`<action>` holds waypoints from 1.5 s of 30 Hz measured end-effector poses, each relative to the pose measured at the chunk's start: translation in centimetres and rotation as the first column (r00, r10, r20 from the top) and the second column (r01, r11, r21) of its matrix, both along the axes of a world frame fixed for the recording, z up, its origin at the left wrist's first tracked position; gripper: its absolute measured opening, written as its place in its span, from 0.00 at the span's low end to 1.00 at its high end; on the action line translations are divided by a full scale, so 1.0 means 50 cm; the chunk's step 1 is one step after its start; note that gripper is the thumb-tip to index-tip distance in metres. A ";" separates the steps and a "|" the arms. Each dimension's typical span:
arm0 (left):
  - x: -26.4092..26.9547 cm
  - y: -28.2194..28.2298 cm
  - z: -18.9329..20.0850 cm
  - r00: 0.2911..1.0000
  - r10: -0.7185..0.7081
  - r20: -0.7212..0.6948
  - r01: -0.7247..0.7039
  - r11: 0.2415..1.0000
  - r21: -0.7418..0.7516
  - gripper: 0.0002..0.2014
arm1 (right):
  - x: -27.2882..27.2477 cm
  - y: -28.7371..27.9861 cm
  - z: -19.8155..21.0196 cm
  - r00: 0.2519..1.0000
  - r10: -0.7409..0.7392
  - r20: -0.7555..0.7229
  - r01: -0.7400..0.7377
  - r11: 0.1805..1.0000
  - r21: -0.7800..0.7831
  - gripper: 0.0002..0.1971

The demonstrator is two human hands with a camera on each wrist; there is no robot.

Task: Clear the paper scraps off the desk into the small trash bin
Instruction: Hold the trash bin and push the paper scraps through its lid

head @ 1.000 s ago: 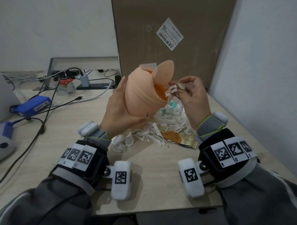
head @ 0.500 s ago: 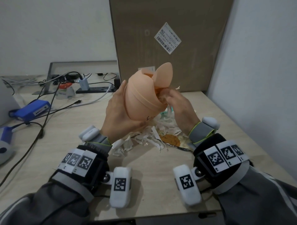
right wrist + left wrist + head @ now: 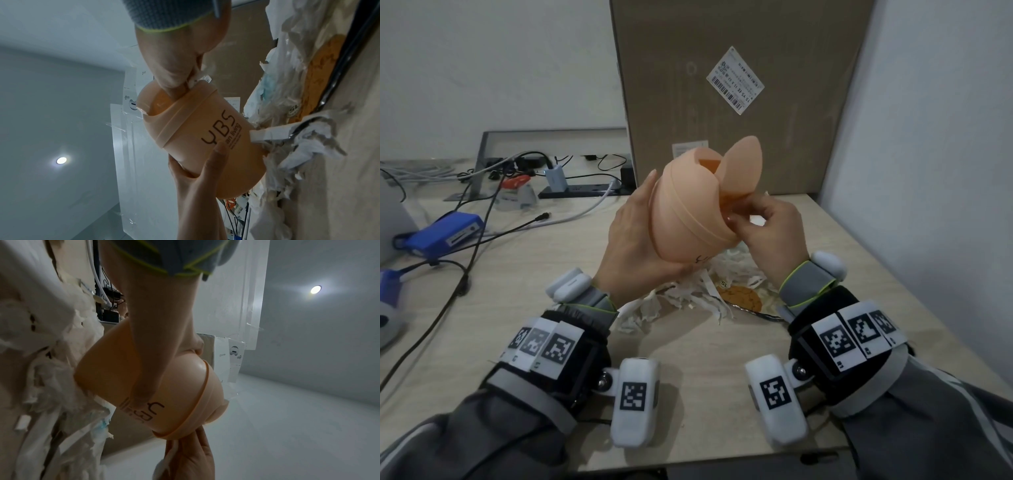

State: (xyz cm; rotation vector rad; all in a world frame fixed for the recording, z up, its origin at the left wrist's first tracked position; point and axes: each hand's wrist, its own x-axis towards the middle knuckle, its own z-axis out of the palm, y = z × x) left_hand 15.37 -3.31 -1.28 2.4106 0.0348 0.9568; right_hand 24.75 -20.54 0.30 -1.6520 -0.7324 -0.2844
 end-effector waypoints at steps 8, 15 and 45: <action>0.001 -0.001 -0.002 1.000 0.017 -0.004 -0.017 1.000 -0.019 0.63 | -0.016 0.009 0.007 0.993 0.091 -0.075 -0.103 0.979 -0.175 0.16; 0.002 -0.001 -0.003 0.999 0.033 -0.005 -0.033 0.999 0.006 0.63 | 0.004 -0.004 0.001 0.996 -0.059 0.063 0.063 0.996 -0.057 0.07; -0.005 -0.009 0.003 1.000 0.026 0.010 -0.027 0.999 0.030 0.62 | -0.007 -0.002 -0.006 0.997 0.080 0.009 -0.078 0.990 -0.115 0.16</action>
